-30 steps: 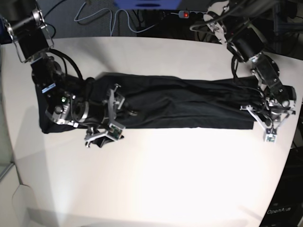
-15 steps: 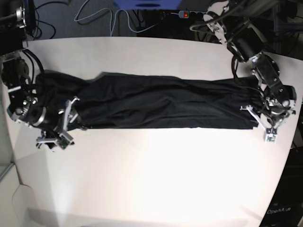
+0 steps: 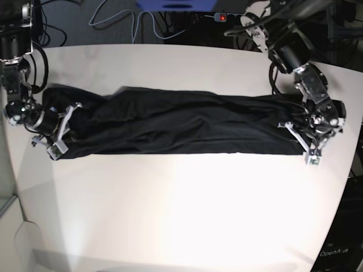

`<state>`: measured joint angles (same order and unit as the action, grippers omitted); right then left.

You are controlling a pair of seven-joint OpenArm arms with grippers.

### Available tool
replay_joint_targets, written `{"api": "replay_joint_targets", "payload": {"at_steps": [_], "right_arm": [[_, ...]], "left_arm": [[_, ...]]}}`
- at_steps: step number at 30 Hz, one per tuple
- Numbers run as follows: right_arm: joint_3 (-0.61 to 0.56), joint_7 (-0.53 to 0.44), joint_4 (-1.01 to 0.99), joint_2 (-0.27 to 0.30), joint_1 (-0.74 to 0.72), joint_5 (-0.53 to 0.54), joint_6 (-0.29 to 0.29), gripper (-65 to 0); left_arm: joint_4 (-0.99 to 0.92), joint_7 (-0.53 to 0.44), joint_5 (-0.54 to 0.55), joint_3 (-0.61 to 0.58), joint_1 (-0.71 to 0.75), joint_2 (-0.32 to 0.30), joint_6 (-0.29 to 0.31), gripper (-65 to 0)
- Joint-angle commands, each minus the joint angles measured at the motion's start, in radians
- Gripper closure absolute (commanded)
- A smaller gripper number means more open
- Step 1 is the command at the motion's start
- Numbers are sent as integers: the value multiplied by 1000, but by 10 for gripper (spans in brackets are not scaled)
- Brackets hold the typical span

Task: Fold the T-shirt properly
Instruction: 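Move the right gripper to the opposite strip end and grasp it, then hold both strip ends and pull them apart to straighten the strip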

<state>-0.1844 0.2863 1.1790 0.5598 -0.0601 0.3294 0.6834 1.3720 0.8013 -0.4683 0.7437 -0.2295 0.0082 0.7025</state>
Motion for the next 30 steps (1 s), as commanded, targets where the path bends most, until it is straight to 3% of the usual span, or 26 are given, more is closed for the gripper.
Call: {"api": "replay_joint_targets", "payload": {"at_steps": [1, 15, 22, 30], "right_arm": [[10, -38, -11, 21, -16, 14, 5, 0], [4, -223, -374, 21, -119, 12, 5, 0], [3, -230, -429, 24, -154, 12, 5, 0], [1, -227, -432, 26, -172, 10, 5, 0]], "left_arm": [[2, -18, 9, -3, -20, -6, -4, -267], [-62, -18, 9, -9, -21, -6, -4, -267], [-65, -20, 9, -9, -29, 6, -4, -267], [-65, -93, 6, -11, -26, 36, -4, -267]]}}
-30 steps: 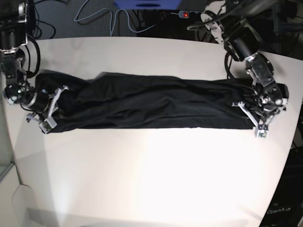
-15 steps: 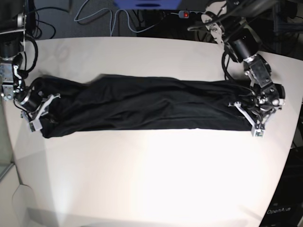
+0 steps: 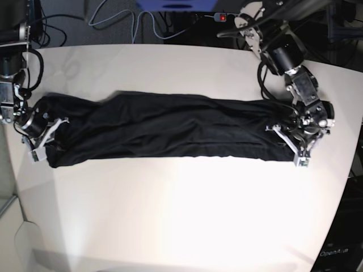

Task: Fold the T-shirt properly
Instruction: 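Hold both strip ends and pull them apart to straighten the strip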

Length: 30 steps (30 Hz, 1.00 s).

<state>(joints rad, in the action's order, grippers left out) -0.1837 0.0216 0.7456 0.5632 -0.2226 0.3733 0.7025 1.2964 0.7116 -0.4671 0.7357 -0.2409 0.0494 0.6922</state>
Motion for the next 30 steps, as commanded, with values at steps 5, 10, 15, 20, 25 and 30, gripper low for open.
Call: {"api": "replay_joint_targets", "payload": {"at_steps": [5, 10, 15, 20, 25, 30], "right_arm": [[8, 38, 1, 22, -13, -122, -14, 0], [37, 41, -4, 22, -22, -142, -14, 0], [74, 33, -102, 22, -39, -144, -14, 0], [74, 5, -163, 22, -62, -144, -14, 0], [74, -35, -286, 30, -100, -144, -14, 0], [69, -102, -360, 31, -107, -144, -14, 0]], "left_arm": [[-41, -5, 5, 2, -18, -7, 6, -267], [-79, -5, 6, 3, -19, -12, 6, -267], [-80, -7, 6, 5, -11, -12, 6, -267], [-80, -7, 6, 5, -10, -12, 6, -267], [-76, -5, 6, 5, -10, -12, 6, -267], [-74, -5, 6, 6, -10, -12, 6, -267]]}}
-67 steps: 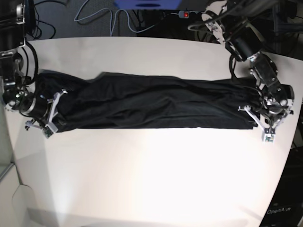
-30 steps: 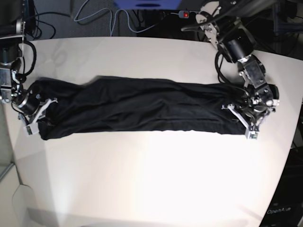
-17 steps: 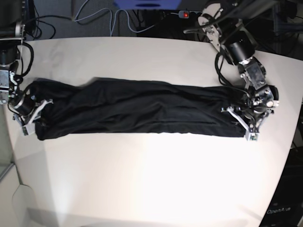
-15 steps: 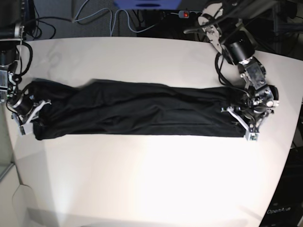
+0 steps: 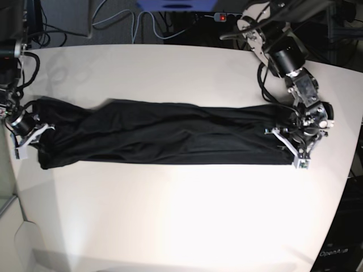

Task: Fold the T-shirt properly
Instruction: 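Hold both strip ends and pull them apart to straighten the strip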

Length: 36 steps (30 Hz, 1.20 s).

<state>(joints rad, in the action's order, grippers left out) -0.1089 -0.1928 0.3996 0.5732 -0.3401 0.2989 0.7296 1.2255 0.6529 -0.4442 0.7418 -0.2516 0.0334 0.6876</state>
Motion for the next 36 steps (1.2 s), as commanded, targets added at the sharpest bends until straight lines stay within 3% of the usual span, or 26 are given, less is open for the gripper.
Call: {"api": "replay_joint_targets", "payload": {"at_steps": [1, 36], "right_arm": [[-7, 108, -15, 21, 14, -69, -41, 0], [-10, 105, -6, -23, 46, -71, -41, 0]], "left_arm": [[-3, 54, -17, 0, 1, 4, 11, -267], [219, 64, -15, -1, -32, 26, 11, -270]]}}
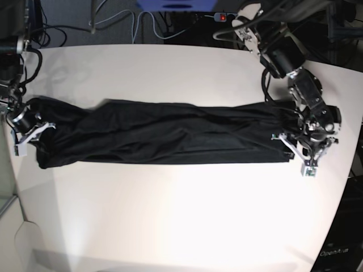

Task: Fold the T-shirt properly
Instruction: 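Hold both strip ends and pull them apart to straighten the strip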

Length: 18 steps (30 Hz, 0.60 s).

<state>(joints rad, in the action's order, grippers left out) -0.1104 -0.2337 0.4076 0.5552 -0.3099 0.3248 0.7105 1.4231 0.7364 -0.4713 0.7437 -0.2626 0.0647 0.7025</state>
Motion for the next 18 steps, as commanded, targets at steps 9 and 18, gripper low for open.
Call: {"api": "replay_joint_targets", "payload": {"at_steps": [9, 18], "right_arm": [[-8, 145, -14, -17, 16, -97, -21, 0], [-73, 145, -14, -17, 16, -97, -21, 0]], "left_arm": [[58, 91, 12, 1, -4, -9, -4, -271], [181, 171, 19, 75, -10, -7, -4, -369]]}}
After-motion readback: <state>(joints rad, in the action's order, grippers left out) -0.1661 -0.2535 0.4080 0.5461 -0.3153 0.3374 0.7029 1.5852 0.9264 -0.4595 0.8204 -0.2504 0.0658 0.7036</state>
